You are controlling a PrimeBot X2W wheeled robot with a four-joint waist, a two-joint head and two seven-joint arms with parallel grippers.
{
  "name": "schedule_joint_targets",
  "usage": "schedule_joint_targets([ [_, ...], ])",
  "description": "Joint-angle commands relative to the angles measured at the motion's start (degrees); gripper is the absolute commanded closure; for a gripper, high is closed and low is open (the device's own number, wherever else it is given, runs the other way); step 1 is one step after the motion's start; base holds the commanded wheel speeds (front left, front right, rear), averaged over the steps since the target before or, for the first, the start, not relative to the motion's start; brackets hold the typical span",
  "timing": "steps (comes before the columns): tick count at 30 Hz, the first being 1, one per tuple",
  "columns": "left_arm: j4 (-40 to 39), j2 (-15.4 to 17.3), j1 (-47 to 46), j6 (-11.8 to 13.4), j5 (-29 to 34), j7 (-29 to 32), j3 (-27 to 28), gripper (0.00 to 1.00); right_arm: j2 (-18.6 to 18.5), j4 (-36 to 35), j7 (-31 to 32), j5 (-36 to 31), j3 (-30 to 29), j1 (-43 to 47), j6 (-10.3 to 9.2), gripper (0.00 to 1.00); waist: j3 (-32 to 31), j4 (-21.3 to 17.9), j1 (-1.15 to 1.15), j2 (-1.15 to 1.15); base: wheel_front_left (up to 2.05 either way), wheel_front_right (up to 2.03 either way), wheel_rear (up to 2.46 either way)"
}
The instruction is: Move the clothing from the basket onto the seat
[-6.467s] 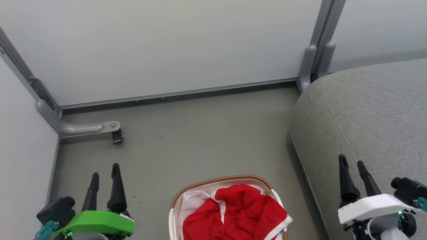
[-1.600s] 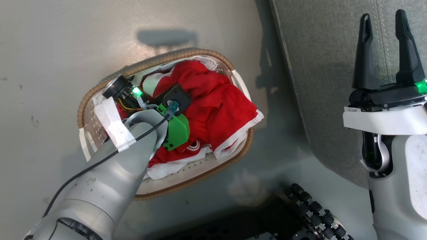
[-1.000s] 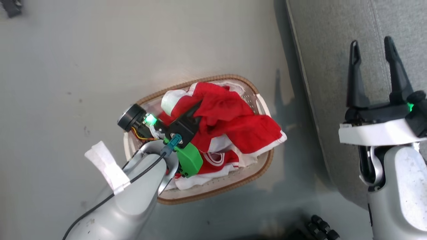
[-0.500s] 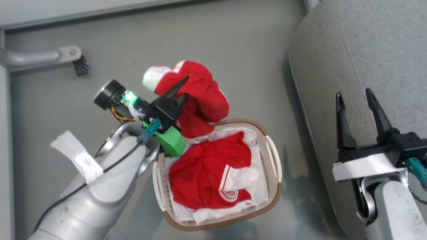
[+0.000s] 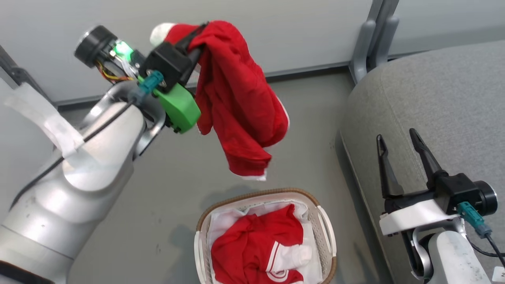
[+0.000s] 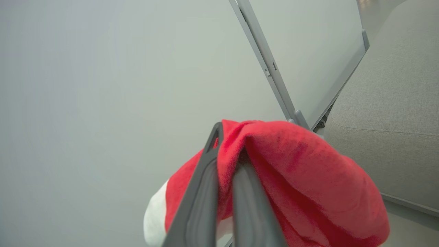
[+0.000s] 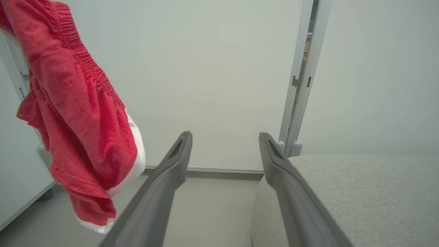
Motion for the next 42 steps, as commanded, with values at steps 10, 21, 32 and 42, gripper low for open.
schedule_joint_targets([
  [10,0.3,-2.1,-5.4,-0.1,-3.7,1.6,-1.7,1.0,-0.2,3.1,-0.3,-2.3,8.2,-5.4,-0.04,0.0,-5.4,0.9,0.01,0.6,0.0,0.0,0.0],
  [21,1.1,-4.4,-8.0,-0.2,-5.1,1.3,-4.7,1.0,-0.3,14.3,-0.3,0.0,22.7,-19.6,-0.04,0.0,-6.7,3.6,0.01,0.6,0.0,0.0,0.0],
  [32,-2.7,-5.4,-8.3,-0.2,-5.3,0.2,-7.4,1.0,-0.2,17.5,-0.3,-2.1,22.3,-24.0,-0.04,0.0,-7.6,6.1,0.01,0.6,0.0,0.0,0.0],
  [42,-4.0,-4.1,-2.6,1.2,-8.0,-1.0,-7.4,1.0,-0.2,19.1,-0.3,-1.1,20.1,-25.4,-0.04,1.0,-7.7,6.4,0.01,0.6,0.0,0.0,0.0],
])
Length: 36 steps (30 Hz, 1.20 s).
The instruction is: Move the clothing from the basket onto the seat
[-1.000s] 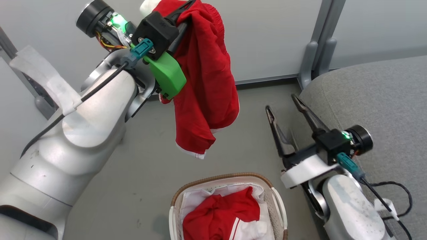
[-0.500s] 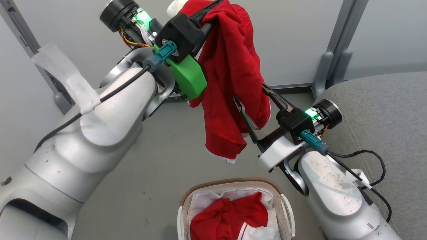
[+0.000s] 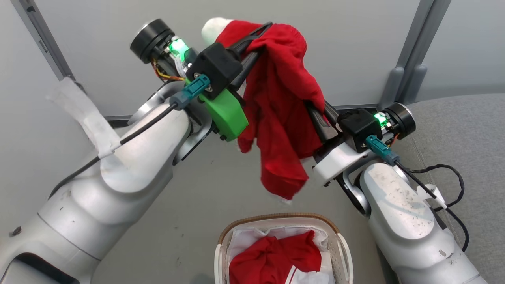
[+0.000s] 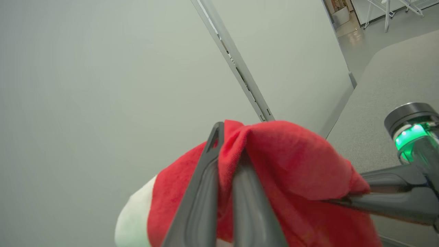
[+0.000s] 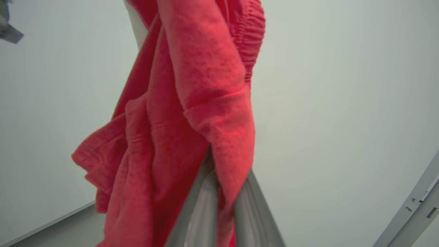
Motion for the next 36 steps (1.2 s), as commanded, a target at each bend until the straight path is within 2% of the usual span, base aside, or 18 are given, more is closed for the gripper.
schedule_joint_targets([
  [1,0.4,0.5,1.8,0.7,-0.9,-0.6,0.3,0.97,-0.2,-0.1,-0.3,0.1,-0.8,0.2,-0.04,1.0,0.1,-0.1,0.01,0.6,0.0,0.0,0.0],
  [2,0.6,0.7,2.5,1.0,-1.1,-1.0,0.5,0.84,-0.2,0.0,-0.3,0.2,-1.1,0.4,-0.04,1.0,0.1,-0.2,0.01,0.6,0.0,0.0,0.0],
  [3,0.8,0.9,3.5,1.4,-1.7,-1.7,0.9,0.56,-0.2,-0.1,-0.3,0.1,-1.4,0.6,-0.04,1.0,0.1,-0.3,0.01,0.6,0.0,0.0,0.0],
  [4,1.0,1.0,4.5,1.7,-2.1,-2.1,1.2,0.46,-0.2,-0.1,-0.3,0.0,-1.6,0.8,-0.04,1.0,0.2,-0.4,0.01,0.6,0.0,0.0,0.0],
  [5,1.2,1.1,5.7,2.1,-2.5,-2.8,1.5,0.07,-0.2,0.1,-0.3,-0.1,-2.1,0.9,-0.04,1.0,0.2,-0.5,0.01,0.6,0.0,0.0,0.0],
  [6,1.5,1.1,6.6,2.3,-2.9,-3.3,1.7,0.0,-0.2,0.2,-0.3,-0.1,-2.3,1.0,-0.04,1.0,0.2,-0.6,0.01,0.6,0.0,0.0,0.0],
  [12,1.3,0.1,15.3,3.6,-6.4,-5.8,4.6,0.0,-0.2,0.5,-0.3,-0.7,-4.0,2.0,-0.04,1.0,0.3,-1.4,0.01,0.6,0.0,0.0,0.0],
  [15,-0.4,0.8,19.6,4.2,-5.0,-6.2,5.7,0.0,-0.2,0.7,-0.3,-1.0,-5.1,2.2,-0.04,1.0,0.4,-1.7,0.01,0.6,0.0,0.0,0.0],
  [20,-5.1,0.0,29.4,5.0,-3.7,-6.0,10.5,0.0,-0.2,0.6,-0.3,-1.7,-6.3,2.7,-0.04,1.0,0.9,-2.3,0.01,0.6,0.0,0.0,0.0],
  [25,-6.5,-1.5,37.2,4.1,-2.2,-6.0,15.1,0.0,-0.2,0.8,-0.3,-2.8,-7.9,3.0,-0.04,1.0,1.5,-2.8,0.01,0.6,0.0,0.0,0.0],
  [30,-6.2,-2.7,41.1,3.2,1.0,-6.0,18.2,0.0,-0.2,0.8,-0.3,-3.9,-9.5,3.2,-0.04,1.0,2.1,-4.0,0.01,0.6,0.0,0.0,0.0],
  [36,-6.3,-4.9,43.3,1.9,4.3,-6.0,21.8,0.0,-0.2,0.7,-0.3,-5.2,-10.6,2.1,-0.05,1.0,3.8,-7.9,0.01,0.6,0.0,0.0,0.0],
])
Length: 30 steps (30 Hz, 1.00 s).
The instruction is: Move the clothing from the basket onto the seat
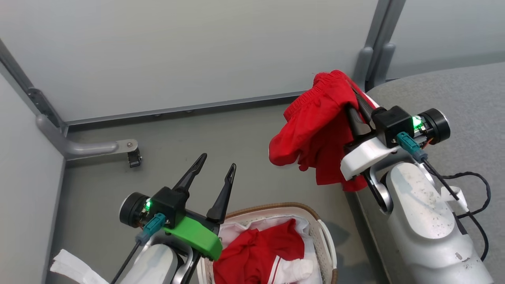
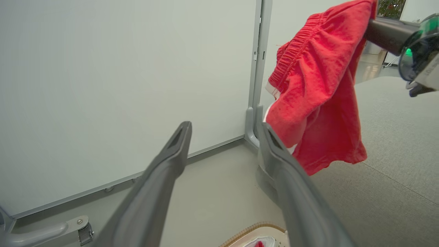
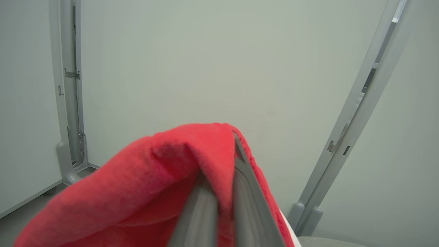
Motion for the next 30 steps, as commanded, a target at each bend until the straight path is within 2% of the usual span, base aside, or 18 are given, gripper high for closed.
schedule_joint_targets([
  [1,-0.1,-0.4,0.7,-0.5,1.0,0.0,0.6,0.0,-0.2,-0.3,-0.3,-0.6,-0.4,-0.6,-0.06,1.0,1.6,-2.8,0.0,0.6,0.0,0.0,0.0],
  [9,0.3,-2.0,0.1,-2.0,4.9,0.0,2.4,0.0,-0.2,-1.2,-0.3,-2.1,-2.6,-1.6,-0.08,1.0,5.9,-12.2,0.0,0.6,0.0,0.0,0.0],
  [20,2.2,-2.8,-2.2,-3.1,8.7,0.0,0.7,0.0,-0.2,-2.2,-0.3,-3.8,-8.3,0.6,-0.07,1.0,10.8,-23.1,0.0,0.6,0.0,0.0,0.0],
  [25,2.4,-2.4,-3.3,-3.1,9.3,0.0,0.0,0.0,-0.1,-2.1,-0.3,-3.7,-10.1,0.6,-0.07,1.0,12.4,-24.1,0.0,0.6,0.0,0.0,0.0],
  [30,2.2,-2.3,-4.5,-3.2,9.7,0.0,-1.0,0.0,-0.9,-1.3,-0.3,-4.7,-10.7,-0.7,-0.07,1.0,14.5,-22.6,0.0,0.6,0.0,0.0,0.0],
])
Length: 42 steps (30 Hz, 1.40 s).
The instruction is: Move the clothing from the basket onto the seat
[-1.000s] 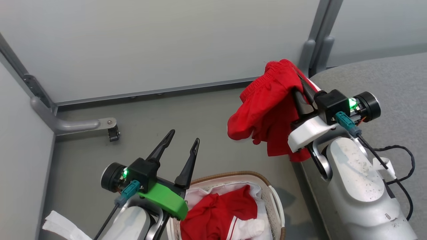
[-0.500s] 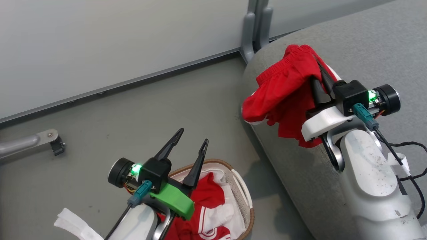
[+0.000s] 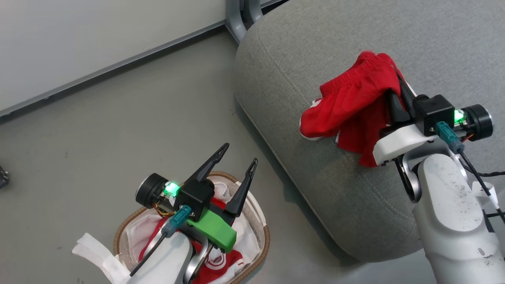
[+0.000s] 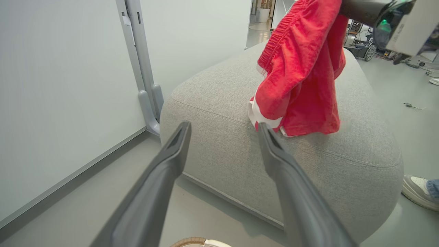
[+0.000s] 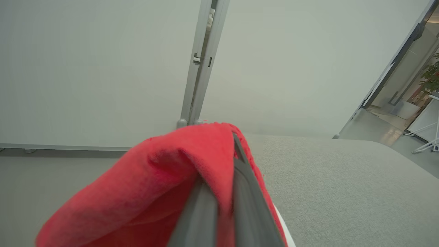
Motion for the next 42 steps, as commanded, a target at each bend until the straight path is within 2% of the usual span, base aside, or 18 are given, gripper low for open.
schedule_joint_targets([
  [1,-0.3,0.5,-1.2,-0.2,0.6,0.0,0.0,0.0,-1.0,0.0,-0.3,-0.3,-0.4,-1.4,-0.08,1.0,2.6,0.8,0.0,0.6,0.0,0.0,0.0],
  [10,-2.7,1.4,-5.0,-0.3,1.4,0.0,0.1,0.0,-6.5,0.4,-0.3,-1.1,-3.5,-10.9,-0.08,1.0,11.0,7.8,0.0,0.6,0.0,0.0,0.0],
  [20,-5.3,0.5,-11.6,-0.3,2.9,0.0,-2.1,0.0,-18.1,4.8,-0.2,-4.7,-10.2,-29.1,-0.08,1.0,22.5,18.1,0.0,0.6,0.0,0.0,0.0],
  [24,-6.9,-0.4,-12.7,-0.3,3.2,0.0,-3.3,0.0,-21.7,8.8,0.3,-6.5,-12.6,-31.9,-0.08,1.0,25.0,21.0,0.0,0.6,0.0,0.0,0.0],
  [29,-8.1,-1.1,-13.0,-0.3,3.6,0.0,-4.0,0.0,-23.7,14.7,1.2,-7.9,-15.4,-29.5,-0.08,1.0,26.5,22.8,0.0,0.6,0.0,0.0,0.0],
  [34,-7.7,-1.3,-12.1,-0.1,3.5,0.0,-3.5,0.0,-23.1,21.0,1.3,-8.1,-18.0,-26.2,-0.08,1.0,26.7,22.7,0.0,0.6,0.0,0.0,0.0],
  [38,-7.0,-1.0,-11.2,0.0,3.6,0.0,-3.2,0.0,-22.1,23.4,0.7,-8.4,-19.7,-24.5,-0.08,1.0,26.1,21.6,0.0,0.6,0.0,0.0,0.0],
  [39,-6.8,-0.9,-11.0,0.0,3.5,0.0,-3.1,0.0,-21.8,23.7,0.5,-8.5,-19.9,-24.1,-0.08,0.93,25.9,21.4,0.0,0.6,0.0,0.0,0.0],
  [40,-6.5,-0.9,-10.9,0.0,3.5,0.0,-3.1,0.0,-21.3,24.0,0.4,-8.5,-20.1,-23.9,-0.08,0.67,25.6,21.1,0.0,0.6,0.0,0.0,0.0],
  [41,-6.3,-1.0,-10.7,-0.1,3.4,0.0,-3.2,0.0,-21.0,24.1,0.2,-8.4,-20.4,-23.6,-0.08,0.52,25.3,20.9,0.0,0.6,0.0,0.0,0.0],
  [42,-5.9,-1.1,-10.6,-0.1,3.2,0.0,-3.3,0.0,-20.7,24.2,0.1,-8.3,-20.7,-23.0,-0.08,0.04,24.9,20.8,0.0,0.6,0.0,0.0,0.0],
])
